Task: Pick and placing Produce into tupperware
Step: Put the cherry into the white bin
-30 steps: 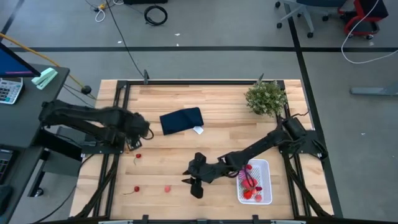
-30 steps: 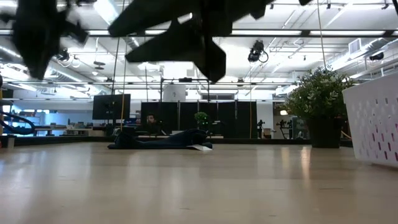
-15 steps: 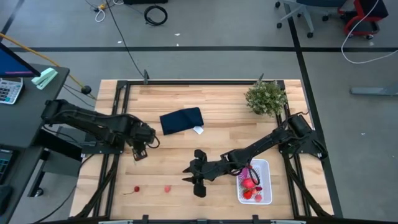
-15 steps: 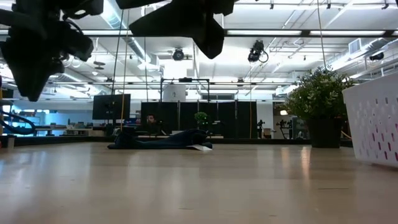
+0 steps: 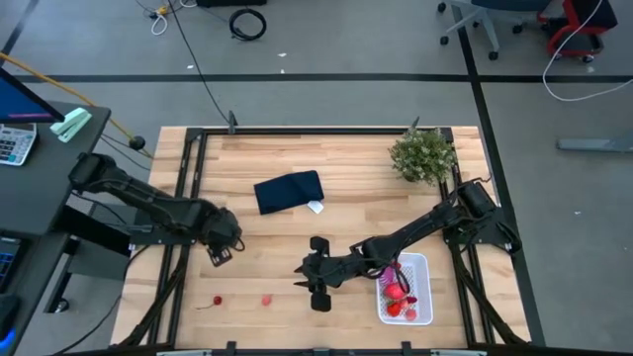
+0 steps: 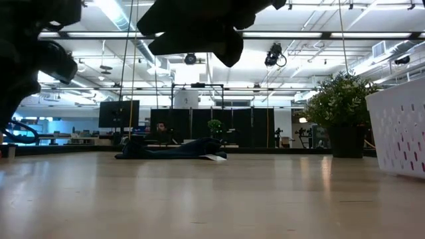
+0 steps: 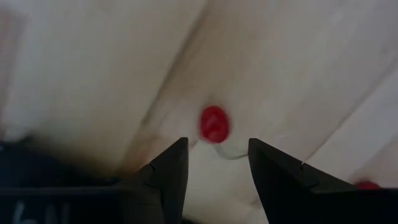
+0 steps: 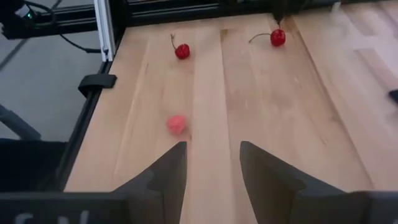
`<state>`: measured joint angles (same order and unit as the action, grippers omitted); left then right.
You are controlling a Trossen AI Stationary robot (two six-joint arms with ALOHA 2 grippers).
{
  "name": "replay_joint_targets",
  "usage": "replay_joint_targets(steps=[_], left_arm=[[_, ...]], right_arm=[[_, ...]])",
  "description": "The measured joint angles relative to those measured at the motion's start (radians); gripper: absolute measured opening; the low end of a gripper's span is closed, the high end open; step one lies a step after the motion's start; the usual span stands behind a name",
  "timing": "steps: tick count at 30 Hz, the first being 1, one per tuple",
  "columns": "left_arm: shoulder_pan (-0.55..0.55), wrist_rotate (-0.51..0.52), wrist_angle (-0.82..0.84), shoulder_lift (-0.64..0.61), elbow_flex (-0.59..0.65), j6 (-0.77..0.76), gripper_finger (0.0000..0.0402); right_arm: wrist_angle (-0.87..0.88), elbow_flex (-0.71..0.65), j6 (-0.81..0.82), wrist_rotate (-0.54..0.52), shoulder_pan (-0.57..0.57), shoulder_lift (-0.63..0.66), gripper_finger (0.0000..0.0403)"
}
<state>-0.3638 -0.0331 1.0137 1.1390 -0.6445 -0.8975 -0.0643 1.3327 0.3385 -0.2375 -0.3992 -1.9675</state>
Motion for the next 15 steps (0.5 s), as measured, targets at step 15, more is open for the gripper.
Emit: replay_joint_targets(steps=[15], left_arm=[[-0.147,0.059,-0.152,0.001,0.064,0.064,0.0234]], right_arm=[[0.006,0.000,-0.062,0.010,0.040,0.000,0.0157]])
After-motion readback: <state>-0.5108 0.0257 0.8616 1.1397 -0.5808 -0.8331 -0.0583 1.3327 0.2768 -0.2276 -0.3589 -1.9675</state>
